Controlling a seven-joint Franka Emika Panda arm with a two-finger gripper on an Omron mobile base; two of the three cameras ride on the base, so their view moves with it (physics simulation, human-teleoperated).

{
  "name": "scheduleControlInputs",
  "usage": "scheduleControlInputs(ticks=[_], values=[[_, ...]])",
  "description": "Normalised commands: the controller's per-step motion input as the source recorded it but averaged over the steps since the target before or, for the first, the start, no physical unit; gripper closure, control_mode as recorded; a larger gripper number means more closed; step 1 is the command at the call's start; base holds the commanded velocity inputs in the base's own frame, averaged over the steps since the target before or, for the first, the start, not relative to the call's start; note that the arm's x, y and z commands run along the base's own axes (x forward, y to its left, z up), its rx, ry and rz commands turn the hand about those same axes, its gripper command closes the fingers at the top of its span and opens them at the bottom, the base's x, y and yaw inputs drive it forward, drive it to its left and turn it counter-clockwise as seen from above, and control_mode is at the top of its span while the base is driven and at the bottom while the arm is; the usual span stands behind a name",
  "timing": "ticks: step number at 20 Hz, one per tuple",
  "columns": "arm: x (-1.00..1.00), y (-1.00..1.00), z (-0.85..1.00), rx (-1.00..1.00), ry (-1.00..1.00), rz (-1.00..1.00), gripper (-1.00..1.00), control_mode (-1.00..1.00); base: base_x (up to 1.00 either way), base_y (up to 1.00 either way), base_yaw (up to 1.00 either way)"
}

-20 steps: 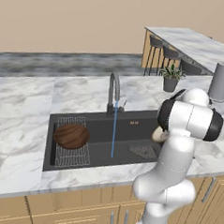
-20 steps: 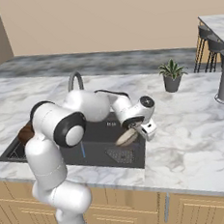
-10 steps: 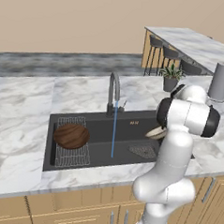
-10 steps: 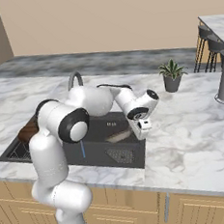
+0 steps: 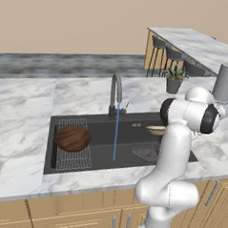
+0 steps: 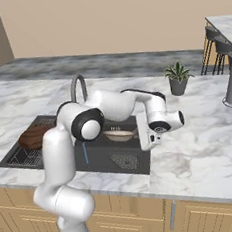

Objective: Rinse each bowl for a few seconds and place them down in the sink or on the counter.

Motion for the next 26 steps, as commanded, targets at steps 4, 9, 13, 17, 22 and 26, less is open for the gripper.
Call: scheduleControlInputs(ticks=[4,9,13,17,22,26], values=[[0.0,0.31,0.1,0.11,-0.01,0.02,1.0,-1.0,0.0,0.0,0.0],[0.0,0.45,0.19,-0.02,0.0,0.02,1.0,-1.0,0.0,0.0,0.0],[0.0,0.58,0.19,-0.15,-0.02,0.07,1.0,-1.0,0.0,0.0,0.0],[0.0,0.57,0.17,-0.23,-0.09,0.11,1.0,-1.0,0.0,0.0,0.0],[0.0,0.52,0.05,-0.17,-0.16,0.1,1.0,-1.0,0.0,0.0,0.0],[0.0,0.47,0.0,-0.02,-0.2,0.05,1.0,-1.0,0.0,0.0,0.0]])
